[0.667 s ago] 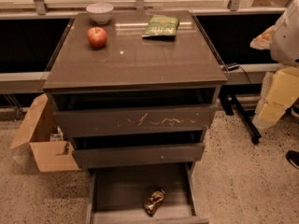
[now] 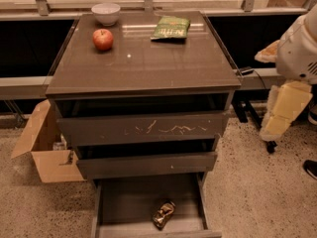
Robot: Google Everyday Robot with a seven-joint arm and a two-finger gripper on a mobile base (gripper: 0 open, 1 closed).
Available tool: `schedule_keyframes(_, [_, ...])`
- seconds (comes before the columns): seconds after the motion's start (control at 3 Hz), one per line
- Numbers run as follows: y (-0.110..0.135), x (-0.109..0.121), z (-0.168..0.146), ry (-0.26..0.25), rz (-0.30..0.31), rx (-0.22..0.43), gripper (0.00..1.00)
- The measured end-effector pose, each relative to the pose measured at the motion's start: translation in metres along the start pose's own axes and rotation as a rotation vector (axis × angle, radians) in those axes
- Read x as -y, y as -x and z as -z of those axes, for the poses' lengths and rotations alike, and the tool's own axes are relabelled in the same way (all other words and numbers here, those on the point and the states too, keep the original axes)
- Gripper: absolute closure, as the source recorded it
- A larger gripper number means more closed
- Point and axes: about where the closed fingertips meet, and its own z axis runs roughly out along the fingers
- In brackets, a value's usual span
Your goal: Pick orange can from bottom drawer and place on counter
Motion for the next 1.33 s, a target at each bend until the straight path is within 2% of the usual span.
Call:
schedule_keyframes(0.33, [0.002, 0.000, -0.054, 0.064, 0.056, 0.079, 0.00])
schedule_keyframes(0.67, [0.008, -0.008, -0.129, 0.145, 0.120, 0.177, 0.00])
schedule_keyframes(1.0, [0.015, -0.017, -0.173, 0.201, 0.152, 0.222, 0.00])
schedule_keyframes(1.33, [0.023, -0.029, -0.210, 0.246, 0.152, 0.234, 0.00])
